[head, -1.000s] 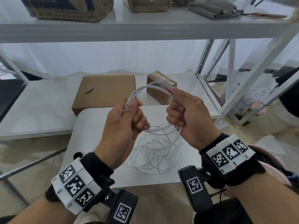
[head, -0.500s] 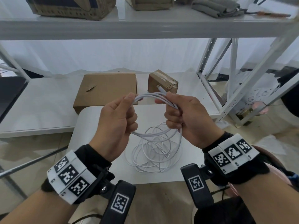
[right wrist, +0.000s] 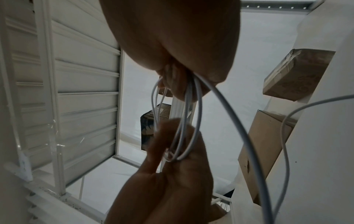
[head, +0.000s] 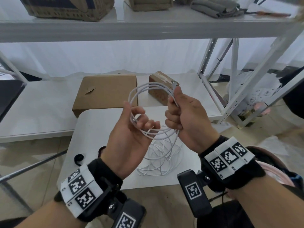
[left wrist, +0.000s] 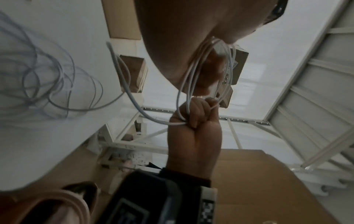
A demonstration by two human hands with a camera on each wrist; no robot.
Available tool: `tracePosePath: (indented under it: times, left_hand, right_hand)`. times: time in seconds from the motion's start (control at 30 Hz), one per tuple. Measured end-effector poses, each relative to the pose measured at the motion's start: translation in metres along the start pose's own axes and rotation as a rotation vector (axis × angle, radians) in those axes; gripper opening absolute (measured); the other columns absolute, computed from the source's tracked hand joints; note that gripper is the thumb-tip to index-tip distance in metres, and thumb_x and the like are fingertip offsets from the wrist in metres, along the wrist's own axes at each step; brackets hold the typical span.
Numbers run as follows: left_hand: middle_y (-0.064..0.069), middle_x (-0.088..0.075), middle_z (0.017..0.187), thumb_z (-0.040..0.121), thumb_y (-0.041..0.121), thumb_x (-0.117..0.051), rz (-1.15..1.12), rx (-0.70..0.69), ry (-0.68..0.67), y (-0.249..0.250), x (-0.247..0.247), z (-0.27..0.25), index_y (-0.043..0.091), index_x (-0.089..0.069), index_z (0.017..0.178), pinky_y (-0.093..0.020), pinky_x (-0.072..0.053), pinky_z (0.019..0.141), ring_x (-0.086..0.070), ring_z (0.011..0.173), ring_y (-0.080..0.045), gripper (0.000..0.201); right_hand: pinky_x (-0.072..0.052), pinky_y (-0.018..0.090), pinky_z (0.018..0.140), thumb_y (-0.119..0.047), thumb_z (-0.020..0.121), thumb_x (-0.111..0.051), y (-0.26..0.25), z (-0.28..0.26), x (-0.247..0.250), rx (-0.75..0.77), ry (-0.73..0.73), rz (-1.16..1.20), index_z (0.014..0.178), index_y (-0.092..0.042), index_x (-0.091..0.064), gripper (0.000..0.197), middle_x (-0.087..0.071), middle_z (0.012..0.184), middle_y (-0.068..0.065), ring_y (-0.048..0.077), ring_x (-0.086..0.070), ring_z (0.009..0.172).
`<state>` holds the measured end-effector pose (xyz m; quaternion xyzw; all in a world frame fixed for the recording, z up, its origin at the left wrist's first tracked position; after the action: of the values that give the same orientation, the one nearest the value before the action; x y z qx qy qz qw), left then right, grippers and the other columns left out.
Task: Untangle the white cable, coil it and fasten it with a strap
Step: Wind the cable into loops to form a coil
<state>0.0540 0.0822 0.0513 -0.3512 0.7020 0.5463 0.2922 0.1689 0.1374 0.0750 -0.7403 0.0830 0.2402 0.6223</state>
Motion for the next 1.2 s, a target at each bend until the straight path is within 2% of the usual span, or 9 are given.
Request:
tracePosePath:
  times: [0.13, 0.33, 0.43, 0.53, 0.63, 0.73, 0.87, 0.97, 1.2]
  left_hand:
    - [0.005, -0.018, 0.061, 0.101, 0.05, -0.042, 0.039, -0.028, 0.025, 0.006, 0.0, 0.003, 0.018, -0.039, 0.068, -0.019, -0.025, 0.042, -0.017, 0.048, -0.009, 0.046]
    - [0.002, -0.01, 0.057, 0.102, 0.048, -0.043, 0.188, -0.065, 0.035, 0.007, -0.001, -0.001, 0.02, -0.015, 0.059, -0.026, -0.016, 0.045, -0.01, 0.049, -0.013, 0.059]
    - [0.002, -0.021, 0.057, 0.102, 0.036, -0.043, 0.225, -0.057, 0.05, 0.012, 0.005, 0.001, 0.016, -0.037, 0.057, -0.023, -0.025, 0.044, -0.019, 0.048, -0.012, 0.05]
    - [0.002, -0.033, 0.059, 0.101, 0.022, -0.041, 0.354, -0.125, 0.101, 0.029, 0.012, 0.005, 0.012, -0.066, 0.089, -0.021, -0.03, 0.043, -0.026, 0.047, -0.01, 0.029]
    - [0.002, -0.042, 0.06, 0.102, 0.016, -0.037, 0.543, -0.283, 0.098, 0.049, 0.009, 0.006, 0.015, -0.067, 0.107, -0.021, -0.029, 0.043, -0.029, 0.046, -0.008, 0.03]
    - [0.002, -0.031, 0.062, 0.107, 0.034, -0.042, 0.729, -0.453, 0.034, 0.057, -0.005, 0.0, 0.019, -0.07, 0.111, -0.02, -0.024, 0.043, -0.024, 0.049, -0.009, 0.033]
    - [0.008, -0.025, 0.057, 0.097, 0.041, -0.053, 0.814, -0.564, 0.036, 0.062, -0.015, -0.006, 0.033, -0.077, 0.093, -0.022, -0.022, 0.044, -0.02, 0.049, -0.012, 0.025]
    - [0.007, -0.025, 0.055, 0.103, 0.037, -0.049, 0.753, -0.481, 0.101, 0.06, -0.009, -0.002, 0.031, -0.072, 0.066, -0.023, -0.021, 0.044, -0.019, 0.05, -0.013, 0.044]
    - [0.006, -0.024, 0.052, 0.102, 0.031, -0.054, 0.668, -0.34, 0.12, 0.055, 0.006, 0.009, 0.018, -0.076, 0.069, -0.018, -0.024, 0.041, -0.019, 0.045, -0.009, 0.042]
  right_hand:
    - [-0.019, 0.021, 0.04, -0.041, 0.102, -0.043, 0.004, -0.003, -0.009, -0.024, -0.057, -0.006, 0.093, -0.004, -0.061, 0.042, -0.021, 0.057, -0.004, 0.008, -0.015, 0.045]
    - [-0.018, 0.02, 0.039, -0.043, 0.103, -0.04, 0.005, -0.003, -0.01, -0.039, -0.062, -0.021, 0.092, -0.003, -0.062, 0.047, -0.02, 0.056, -0.003, 0.008, -0.013, 0.045]
    - [-0.016, 0.02, 0.038, -0.047, 0.103, -0.039, 0.003, -0.002, -0.007, -0.062, -0.05, -0.048, 0.079, -0.008, -0.058, 0.049, -0.019, 0.055, -0.003, 0.008, -0.014, 0.043]
    - [-0.016, 0.02, 0.039, -0.044, 0.103, -0.042, 0.001, -0.004, -0.005, -0.047, -0.059, -0.132, 0.075, -0.011, -0.051, 0.045, -0.021, 0.055, -0.004, 0.008, -0.015, 0.043]
    - [-0.017, 0.021, 0.04, -0.04, 0.104, -0.043, 0.003, -0.006, -0.008, -0.038, -0.083, -0.191, 0.073, -0.012, -0.047, 0.041, -0.02, 0.057, -0.002, 0.009, -0.016, 0.045]
    - [-0.018, 0.021, 0.041, -0.039, 0.105, -0.042, 0.005, -0.008, -0.012, -0.047, -0.104, -0.218, 0.073, -0.013, -0.045, 0.042, -0.022, 0.056, -0.004, 0.01, -0.017, 0.045]
    - [-0.018, 0.021, 0.041, -0.04, 0.105, -0.04, 0.007, -0.009, -0.012, -0.077, -0.102, -0.179, 0.078, -0.009, -0.052, 0.043, -0.023, 0.054, -0.005, 0.009, -0.017, 0.044]
    - [-0.015, 0.023, 0.043, -0.04, 0.105, -0.04, 0.006, -0.008, -0.012, -0.104, -0.117, -0.151, 0.081, -0.006, -0.058, 0.045, -0.022, 0.054, -0.003, 0.01, -0.016, 0.044]
    - [-0.013, 0.022, 0.041, -0.034, 0.105, -0.039, 0.007, -0.009, -0.016, -0.217, -0.211, -0.13, 0.08, -0.007, -0.058, 0.042, -0.023, 0.051, -0.002, 0.008, -0.018, 0.04]
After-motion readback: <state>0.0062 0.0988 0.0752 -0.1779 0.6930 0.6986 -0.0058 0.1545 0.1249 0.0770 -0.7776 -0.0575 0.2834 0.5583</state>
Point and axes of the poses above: each hand's wrist, its own z-axis towards the middle knuckle, its own x-axis out of the back of the hand, y = z × x, the point moved 9 cm from there along z, towards the middle knuckle
